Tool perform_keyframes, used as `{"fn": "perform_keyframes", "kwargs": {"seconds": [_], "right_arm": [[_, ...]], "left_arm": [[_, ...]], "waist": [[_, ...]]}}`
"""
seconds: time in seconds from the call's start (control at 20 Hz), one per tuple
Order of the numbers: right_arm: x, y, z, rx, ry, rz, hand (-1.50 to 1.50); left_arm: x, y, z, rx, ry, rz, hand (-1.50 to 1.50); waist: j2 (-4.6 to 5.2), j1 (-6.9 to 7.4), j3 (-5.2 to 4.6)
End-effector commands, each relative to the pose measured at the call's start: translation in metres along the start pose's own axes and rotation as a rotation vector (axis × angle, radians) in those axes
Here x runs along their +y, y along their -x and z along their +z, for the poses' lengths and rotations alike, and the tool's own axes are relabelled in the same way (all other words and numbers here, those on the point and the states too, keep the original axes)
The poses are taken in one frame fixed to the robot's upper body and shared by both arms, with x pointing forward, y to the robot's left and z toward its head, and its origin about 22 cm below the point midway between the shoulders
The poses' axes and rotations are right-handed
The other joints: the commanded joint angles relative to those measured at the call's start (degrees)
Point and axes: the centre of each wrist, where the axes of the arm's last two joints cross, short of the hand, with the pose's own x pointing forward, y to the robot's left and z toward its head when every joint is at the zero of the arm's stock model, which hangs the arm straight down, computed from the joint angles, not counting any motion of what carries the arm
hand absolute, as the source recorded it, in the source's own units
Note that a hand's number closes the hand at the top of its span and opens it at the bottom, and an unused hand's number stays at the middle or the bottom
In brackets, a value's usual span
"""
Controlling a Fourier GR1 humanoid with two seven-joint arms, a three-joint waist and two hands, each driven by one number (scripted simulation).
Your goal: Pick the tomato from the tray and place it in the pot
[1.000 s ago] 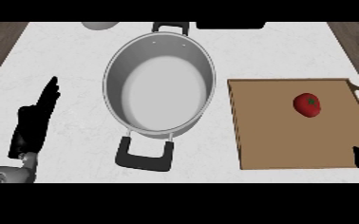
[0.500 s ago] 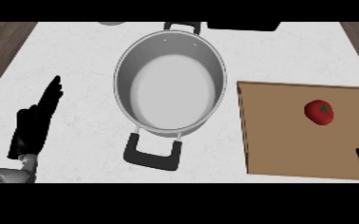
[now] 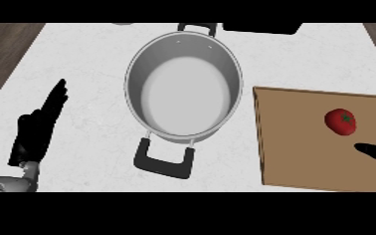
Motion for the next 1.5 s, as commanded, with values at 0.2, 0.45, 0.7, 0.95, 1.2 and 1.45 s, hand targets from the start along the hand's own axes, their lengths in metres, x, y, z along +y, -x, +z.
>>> {"fn": "perform_keyframes", "kwargs": {"seconds": [0.2, 0.45, 0.7, 0.95, 1.2, 1.45], "right_arm": [[-0.018, -0.09, 0.039, 0.161, -0.196, 0.166, -1.5], [-0.006, -0.113, 0.043, 0.174, -0.243, 0.198, -1.5], [0.014, -0.111, 0.02, 0.237, -0.26, 0.25, -1.5], [0.037, -0.116, 0.016, 0.242, -0.267, 0.274, -1.5], [0.053, -0.116, 0.002, 0.282, -0.297, 0.294, -1.5], [0.072, -0.126, 0.005, 0.291, -0.306, 0.304, -1.5]], "left_arm": [[0.004, -0.005, -0.002, 0.025, -0.006, 0.02, 0.0], [0.018, 0.004, -0.006, 0.016, -0.029, 0.006, 0.0], [0.006, 0.018, 0.01, 0.029, -0.02, 0.019, 0.0], [0.007, 0.022, 0.011, 0.022, -0.038, 0.008, 0.0], [0.008, 0.013, 0.011, 0.027, -0.023, 0.025, 0.0], [-0.003, 0.02, 0.008, 0.027, -0.032, 0.019, 0.0]], "waist": [[-0.33, -0.85, 0.36], [-0.36, -2.06, 0.43], [-0.43, -1.95, 0.5], [-0.49, -2.49, 0.51], [-0.45, -2.42, 0.56], [-0.45, -2.91, 0.53]]}}
